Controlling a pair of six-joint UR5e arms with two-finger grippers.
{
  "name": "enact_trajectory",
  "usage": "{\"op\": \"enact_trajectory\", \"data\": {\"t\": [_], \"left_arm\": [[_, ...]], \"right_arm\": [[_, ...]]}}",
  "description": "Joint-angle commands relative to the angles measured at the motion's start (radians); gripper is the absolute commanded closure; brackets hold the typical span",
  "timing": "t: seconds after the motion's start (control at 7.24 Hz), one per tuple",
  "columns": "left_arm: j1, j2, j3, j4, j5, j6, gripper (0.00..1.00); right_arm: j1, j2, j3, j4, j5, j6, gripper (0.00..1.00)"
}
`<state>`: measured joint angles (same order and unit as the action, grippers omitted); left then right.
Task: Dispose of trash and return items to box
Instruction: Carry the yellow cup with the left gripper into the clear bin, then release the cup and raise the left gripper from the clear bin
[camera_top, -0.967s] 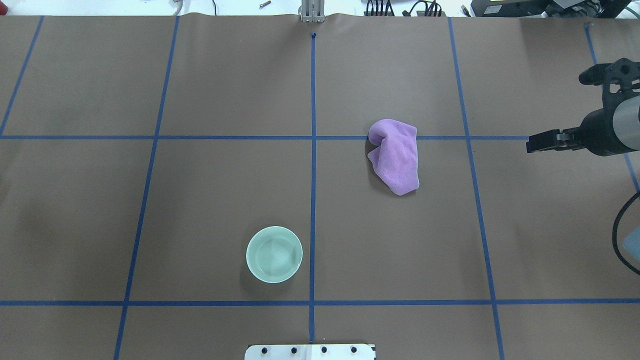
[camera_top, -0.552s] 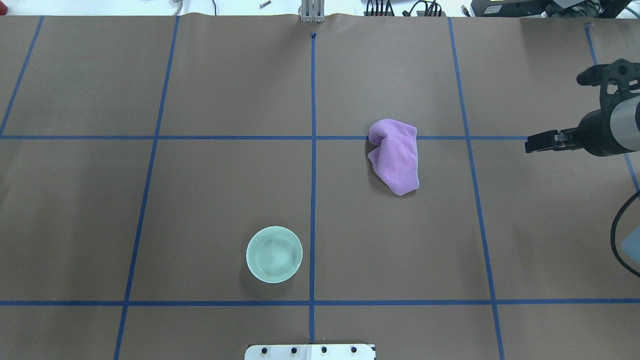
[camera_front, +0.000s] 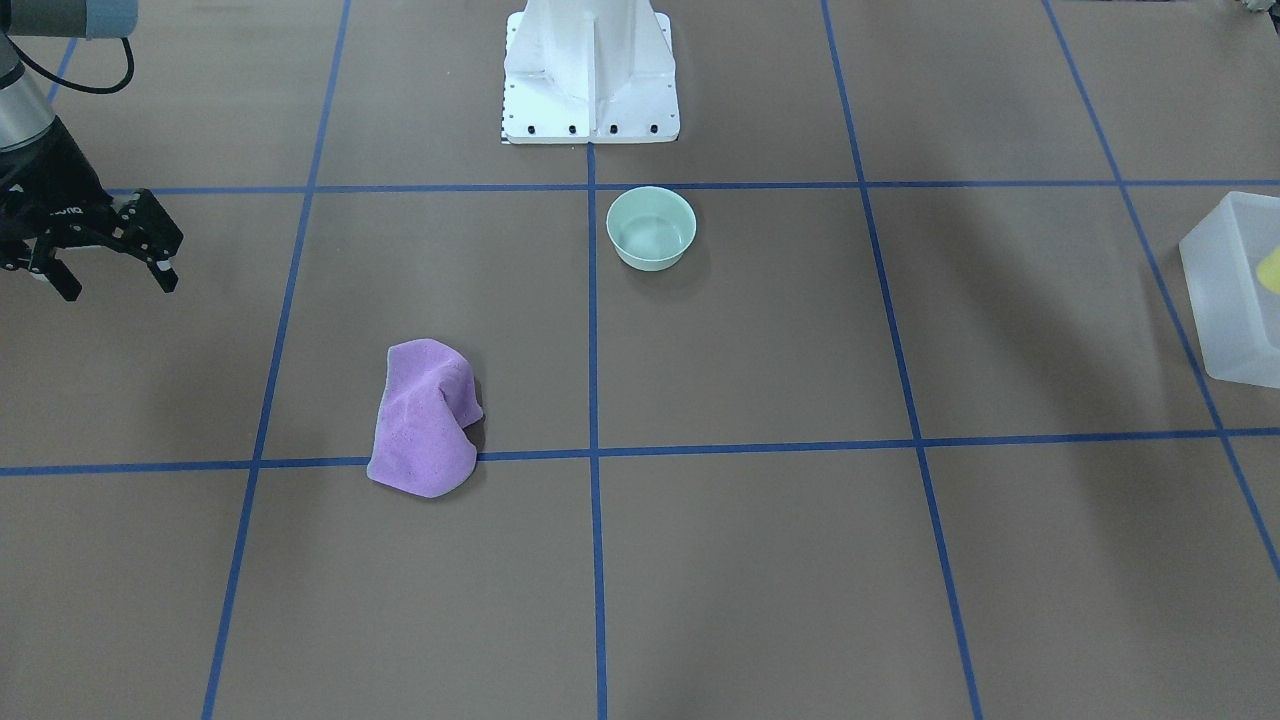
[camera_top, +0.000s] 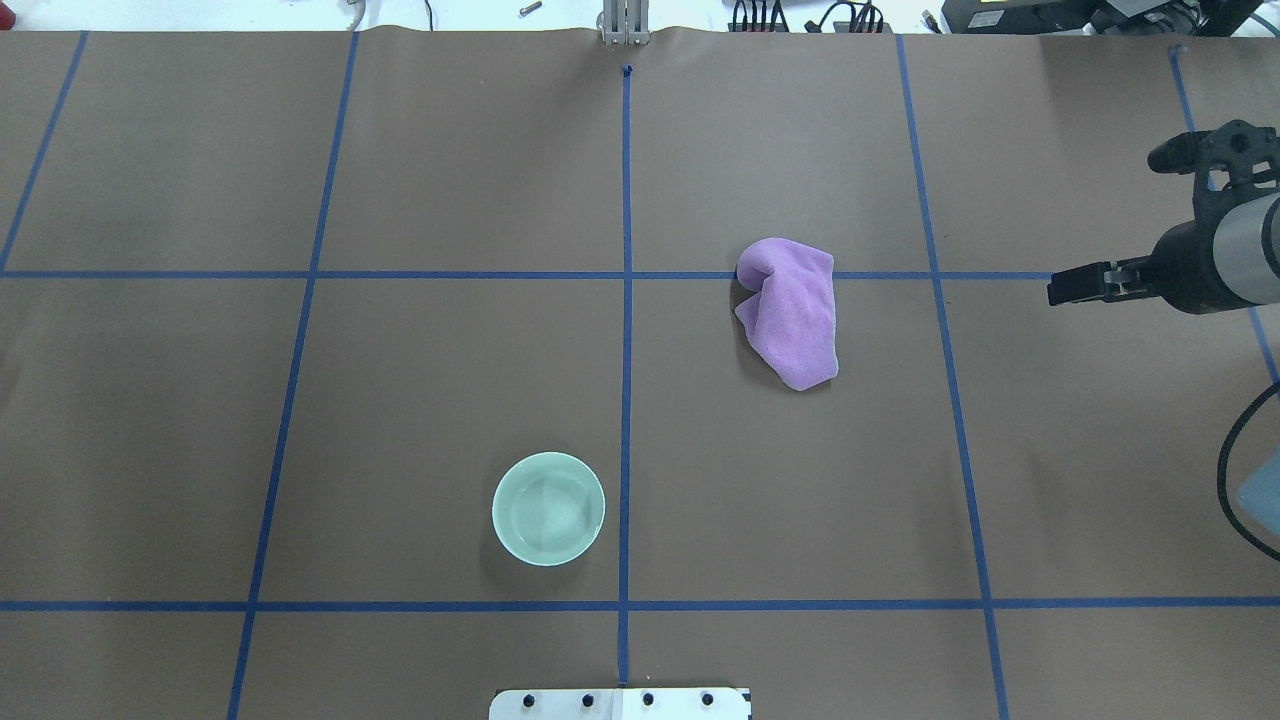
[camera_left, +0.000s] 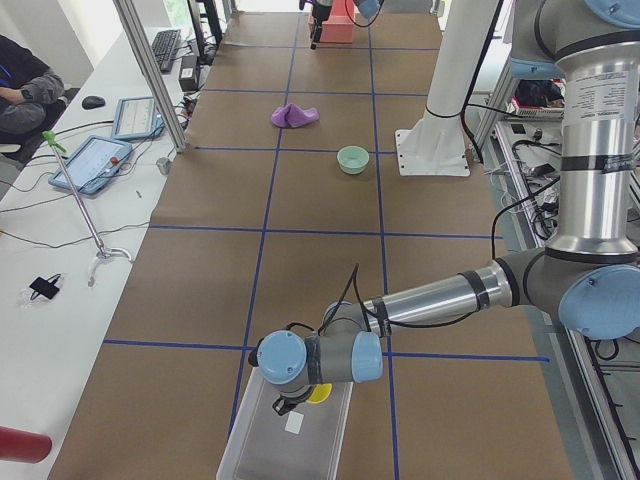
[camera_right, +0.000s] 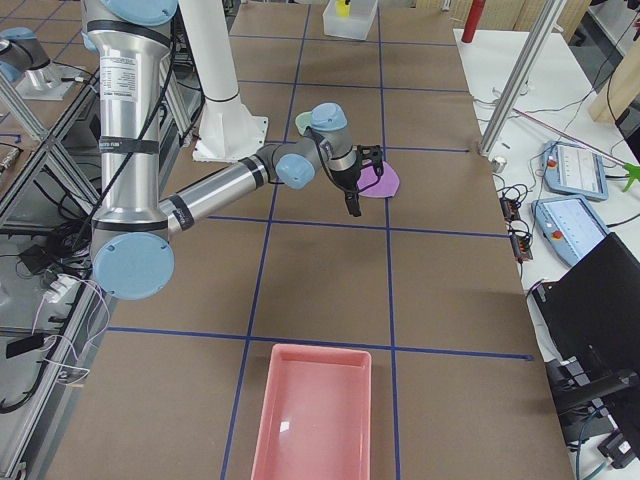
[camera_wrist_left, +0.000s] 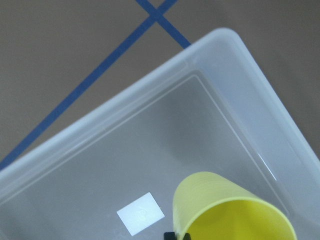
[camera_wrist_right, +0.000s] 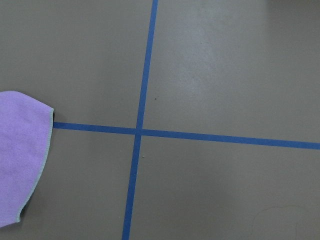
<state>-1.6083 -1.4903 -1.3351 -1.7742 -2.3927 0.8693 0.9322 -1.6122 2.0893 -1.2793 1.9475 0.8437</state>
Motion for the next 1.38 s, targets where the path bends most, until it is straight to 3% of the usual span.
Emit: {"op": "enact_trajectory", "data": {"t": [0.0, 0.14, 0.41, 0.69, 0.83, 1.24], "left_arm": [[0.001, 0.025, -0.019, -0.014, -0.023, -0.048, 0.74], [0.001, 0.019, -0.018, -0.016, -0.023, -0.052, 0.52], [0.002, -0.005, -0.006, -0.014, -0.022, -0.052, 0.36], [0.002, -0.069, -0.013, 0.011, -0.019, -0.053, 0.28], [-0.014, -0.132, -0.039, 0.115, -0.02, -0.102, 0.28], [-0.009, -0.122, -0.356, 0.165, -0.019, -0.708, 0.28]], "right_arm": [[-0.003, 0.0, 0.0, 0.0, -0.004, 0.0, 0.0], [-0.003, 0.0, 0.0, 0.0, -0.006, 0.0, 0.0], [-0.004, 0.0, 0.0, 0.0, -0.007, 0.011, 0.0], [-0.006, 0.002, 0.002, 0.0, -0.007, 0.017, 0.0], [-0.006, 0.002, 0.002, 0.0, -0.007, 0.017, 0.0], [-0.009, 0.002, 0.0, 0.0, -0.007, 0.017, 0.0]]}}
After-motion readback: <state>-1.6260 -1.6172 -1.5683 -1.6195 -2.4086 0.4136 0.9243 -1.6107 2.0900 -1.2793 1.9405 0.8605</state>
